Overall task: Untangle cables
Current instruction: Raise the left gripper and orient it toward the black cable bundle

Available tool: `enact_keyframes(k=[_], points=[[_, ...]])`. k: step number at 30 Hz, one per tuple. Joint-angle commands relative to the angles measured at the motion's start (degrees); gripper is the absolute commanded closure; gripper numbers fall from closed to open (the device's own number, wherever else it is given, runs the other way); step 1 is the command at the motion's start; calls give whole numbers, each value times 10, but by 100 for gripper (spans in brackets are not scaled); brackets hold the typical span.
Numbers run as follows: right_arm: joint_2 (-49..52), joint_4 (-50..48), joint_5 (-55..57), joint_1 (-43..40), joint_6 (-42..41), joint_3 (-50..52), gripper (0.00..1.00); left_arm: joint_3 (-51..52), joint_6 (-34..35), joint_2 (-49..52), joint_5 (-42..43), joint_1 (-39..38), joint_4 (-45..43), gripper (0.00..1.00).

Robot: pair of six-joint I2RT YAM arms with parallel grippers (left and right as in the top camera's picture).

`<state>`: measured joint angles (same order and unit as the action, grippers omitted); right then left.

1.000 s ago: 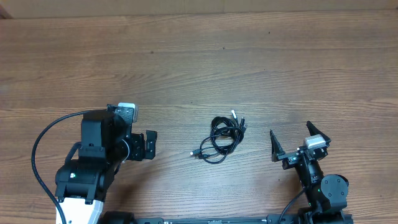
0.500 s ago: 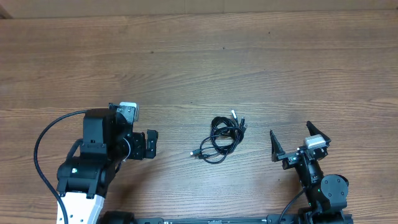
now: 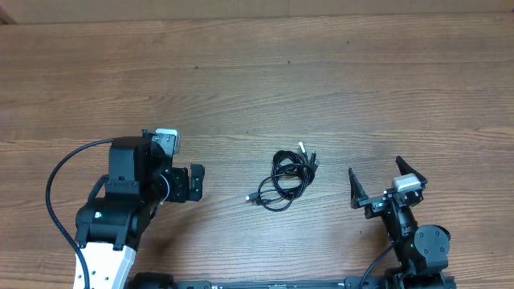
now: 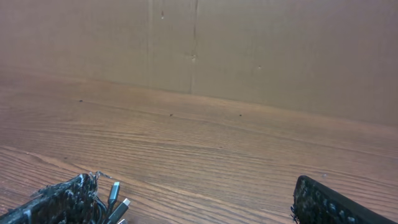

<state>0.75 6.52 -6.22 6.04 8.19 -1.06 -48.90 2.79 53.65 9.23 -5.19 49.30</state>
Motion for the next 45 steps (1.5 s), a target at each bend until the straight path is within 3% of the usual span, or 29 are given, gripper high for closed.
enact_keyframes(k=[1,45], points=[[-3,-2,-4,-1,3,-4,0,-16,-11,0,7,3,-11,0],[-3,-2,-4,-1,3,-4,0,-21,-11,15,5,3,-2,0]])
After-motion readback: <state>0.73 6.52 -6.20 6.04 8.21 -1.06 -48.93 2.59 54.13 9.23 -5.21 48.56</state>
